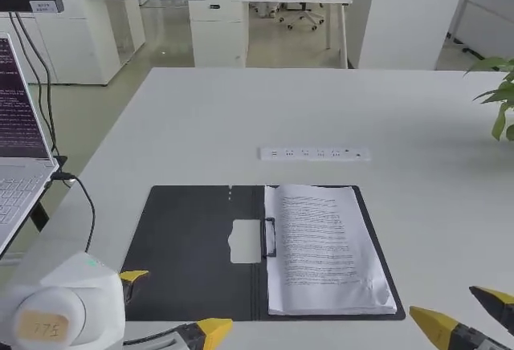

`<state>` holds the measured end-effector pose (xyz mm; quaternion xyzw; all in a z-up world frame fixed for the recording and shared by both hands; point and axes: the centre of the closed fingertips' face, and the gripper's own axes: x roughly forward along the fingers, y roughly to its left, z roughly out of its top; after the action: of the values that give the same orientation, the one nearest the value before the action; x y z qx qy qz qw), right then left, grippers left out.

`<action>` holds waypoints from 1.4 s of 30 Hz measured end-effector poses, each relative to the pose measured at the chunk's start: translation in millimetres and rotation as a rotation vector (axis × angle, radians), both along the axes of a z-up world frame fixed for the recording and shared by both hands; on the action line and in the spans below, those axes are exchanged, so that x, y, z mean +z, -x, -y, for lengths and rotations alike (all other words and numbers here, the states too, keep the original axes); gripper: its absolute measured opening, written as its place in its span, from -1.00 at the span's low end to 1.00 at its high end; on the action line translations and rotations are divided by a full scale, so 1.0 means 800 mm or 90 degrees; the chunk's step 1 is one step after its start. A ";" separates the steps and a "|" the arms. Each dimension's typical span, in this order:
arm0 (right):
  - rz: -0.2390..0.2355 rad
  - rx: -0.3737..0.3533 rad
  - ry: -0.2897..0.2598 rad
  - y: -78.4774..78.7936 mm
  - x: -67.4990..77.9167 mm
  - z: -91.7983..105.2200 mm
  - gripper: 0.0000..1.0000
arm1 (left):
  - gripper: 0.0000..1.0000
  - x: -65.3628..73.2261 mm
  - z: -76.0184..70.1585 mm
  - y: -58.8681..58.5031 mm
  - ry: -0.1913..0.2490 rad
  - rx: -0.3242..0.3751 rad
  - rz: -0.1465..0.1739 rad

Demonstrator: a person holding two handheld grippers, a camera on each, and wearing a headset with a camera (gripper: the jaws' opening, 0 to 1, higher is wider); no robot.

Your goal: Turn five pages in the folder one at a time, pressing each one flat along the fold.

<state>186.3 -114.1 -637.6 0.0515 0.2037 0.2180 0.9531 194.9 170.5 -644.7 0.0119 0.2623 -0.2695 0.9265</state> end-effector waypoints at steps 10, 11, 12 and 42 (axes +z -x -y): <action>-0.006 -0.005 -0.003 0.002 -0.005 0.002 0.20 | 0.52 -0.006 0.003 0.000 -0.005 -0.004 -0.004; -0.006 -0.005 -0.002 0.002 -0.006 0.001 0.20 | 0.51 -0.007 0.003 0.000 -0.005 -0.005 -0.006; -0.006 -0.005 -0.003 0.002 -0.006 0.000 0.20 | 0.52 -0.008 0.003 0.000 -0.006 -0.005 -0.008; -0.014 -0.010 -0.009 -0.006 -0.015 -0.005 0.20 | 0.50 -0.028 0.014 -0.013 -0.014 -0.028 -0.025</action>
<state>191.5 -110.0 -649.7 0.0620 0.2119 0.2113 0.9522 205.5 159.7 -667.1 0.0226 0.2828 -0.2874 0.9148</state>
